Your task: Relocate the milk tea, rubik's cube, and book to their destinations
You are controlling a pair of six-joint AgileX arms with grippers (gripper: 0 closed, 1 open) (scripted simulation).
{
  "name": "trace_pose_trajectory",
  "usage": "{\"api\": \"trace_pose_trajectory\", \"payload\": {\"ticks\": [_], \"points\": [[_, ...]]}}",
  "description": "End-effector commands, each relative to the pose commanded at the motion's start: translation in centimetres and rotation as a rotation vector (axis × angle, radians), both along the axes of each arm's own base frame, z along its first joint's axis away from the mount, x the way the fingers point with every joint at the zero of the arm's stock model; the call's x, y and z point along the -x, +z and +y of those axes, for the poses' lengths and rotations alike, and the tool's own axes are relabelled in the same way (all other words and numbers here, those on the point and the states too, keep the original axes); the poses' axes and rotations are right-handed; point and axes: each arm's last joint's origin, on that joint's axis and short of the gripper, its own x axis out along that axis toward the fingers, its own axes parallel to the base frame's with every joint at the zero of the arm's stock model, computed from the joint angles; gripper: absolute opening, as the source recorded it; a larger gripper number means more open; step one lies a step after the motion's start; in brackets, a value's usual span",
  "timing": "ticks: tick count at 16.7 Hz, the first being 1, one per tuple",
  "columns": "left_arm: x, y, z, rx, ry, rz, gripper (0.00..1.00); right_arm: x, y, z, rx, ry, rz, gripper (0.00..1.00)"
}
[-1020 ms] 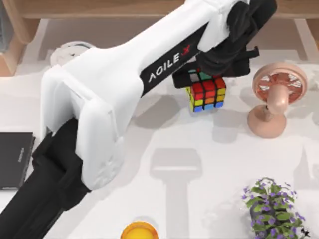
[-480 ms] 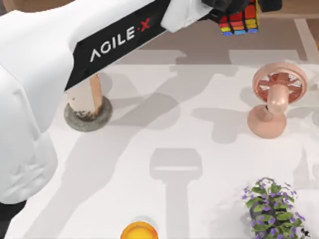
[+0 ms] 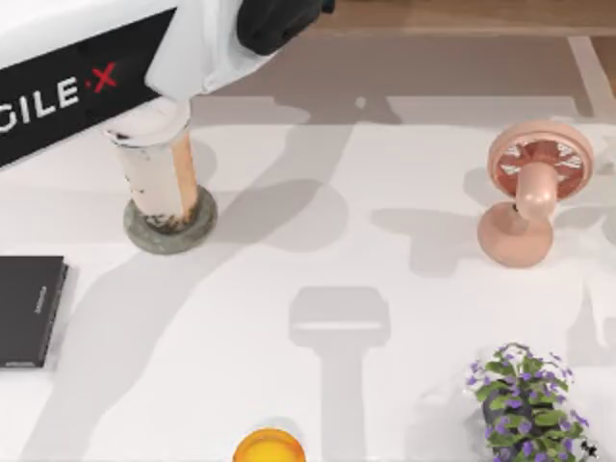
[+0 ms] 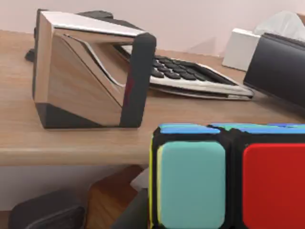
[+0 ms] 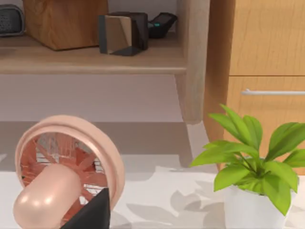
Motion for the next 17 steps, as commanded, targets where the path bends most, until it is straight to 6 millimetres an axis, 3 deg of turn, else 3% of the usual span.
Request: {"api": "trace_pose_trajectory", "payload": {"ticks": [6,9,12,17], "points": [[-0.6,-1.1,8.4,-0.046,0.237,-0.314,0.0,0.0,0.0,0.0,0.0,0.0,0.0,1.0],[-0.9,-2.5,11.4,-0.09,0.336,-0.38,0.0,0.0,0.0,0.0,0.0,0.0,0.0,1.0],[-1.1,-3.4,12.7,-0.116,0.378,-0.397,0.0,0.0,0.0,0.0,0.0,0.0,0.0,1.0],[-1.1,-3.4,12.5,-0.117,0.375,-0.395,0.0,0.0,0.0,0.0,0.0,0.0,0.0,1.0]]}}
